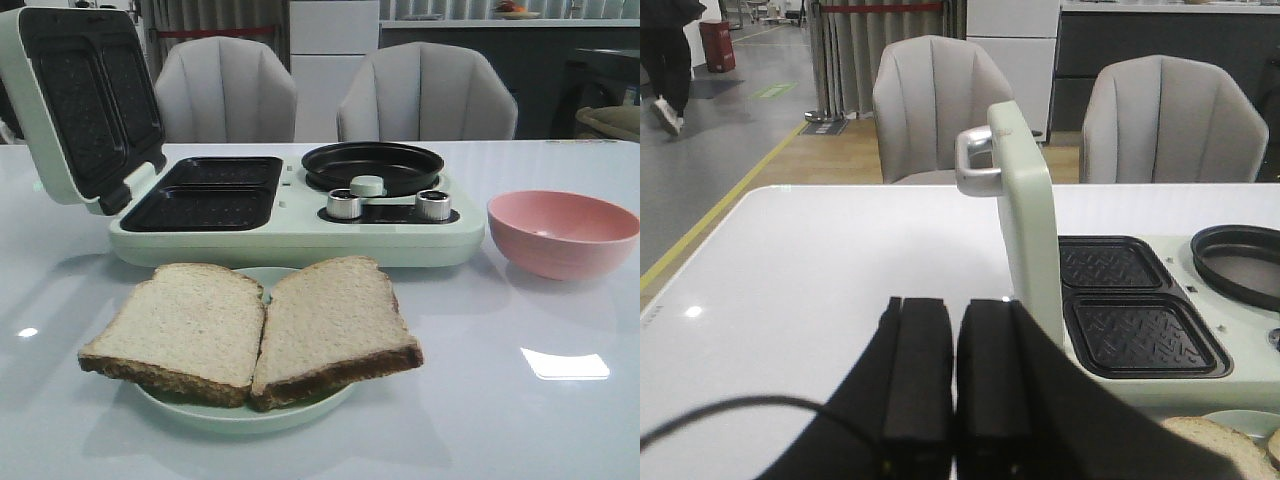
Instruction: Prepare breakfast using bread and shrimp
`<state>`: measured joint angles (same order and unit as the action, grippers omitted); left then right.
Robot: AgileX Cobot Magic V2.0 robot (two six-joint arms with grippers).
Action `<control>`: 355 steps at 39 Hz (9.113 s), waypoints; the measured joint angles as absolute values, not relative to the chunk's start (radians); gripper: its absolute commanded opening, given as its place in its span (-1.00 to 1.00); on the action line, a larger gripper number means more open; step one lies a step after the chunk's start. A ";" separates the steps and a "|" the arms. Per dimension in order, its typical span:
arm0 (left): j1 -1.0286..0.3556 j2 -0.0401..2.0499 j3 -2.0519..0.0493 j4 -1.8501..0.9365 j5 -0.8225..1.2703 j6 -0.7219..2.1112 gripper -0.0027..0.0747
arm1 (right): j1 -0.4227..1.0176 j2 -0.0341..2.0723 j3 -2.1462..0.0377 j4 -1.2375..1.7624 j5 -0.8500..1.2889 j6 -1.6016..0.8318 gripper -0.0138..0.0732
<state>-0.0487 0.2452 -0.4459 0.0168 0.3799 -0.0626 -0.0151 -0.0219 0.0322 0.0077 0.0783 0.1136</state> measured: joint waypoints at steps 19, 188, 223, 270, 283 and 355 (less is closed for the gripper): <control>-0.229 0.342 -0.466 0.244 0.462 -0.063 0.11 | -0.015 -0.022 0.032 0.008 0.078 0.114 -0.33; -0.996 1.505 -0.508 1.778 0.675 -0.690 -0.64 | -0.015 -0.022 0.032 0.008 0.078 0.114 -0.33; -0.996 1.362 -0.695 1.796 0.712 -0.636 -0.63 | -0.015 -0.022 0.032 0.008 0.072 0.112 -0.33; -0.445 1.860 -1.347 1.823 0.223 -0.565 -0.63 | -0.015 -0.022 0.032 0.008 0.072 0.112 -0.33; -0.395 1.995 -1.471 1.827 0.169 -0.565 -0.64 | -0.015 -0.022 0.032 0.008 0.072 0.112 -0.33; -0.315 2.043 -1.380 1.838 0.060 -0.663 0.48 | -0.015 -0.022 0.032 0.008 0.072 0.112 -0.33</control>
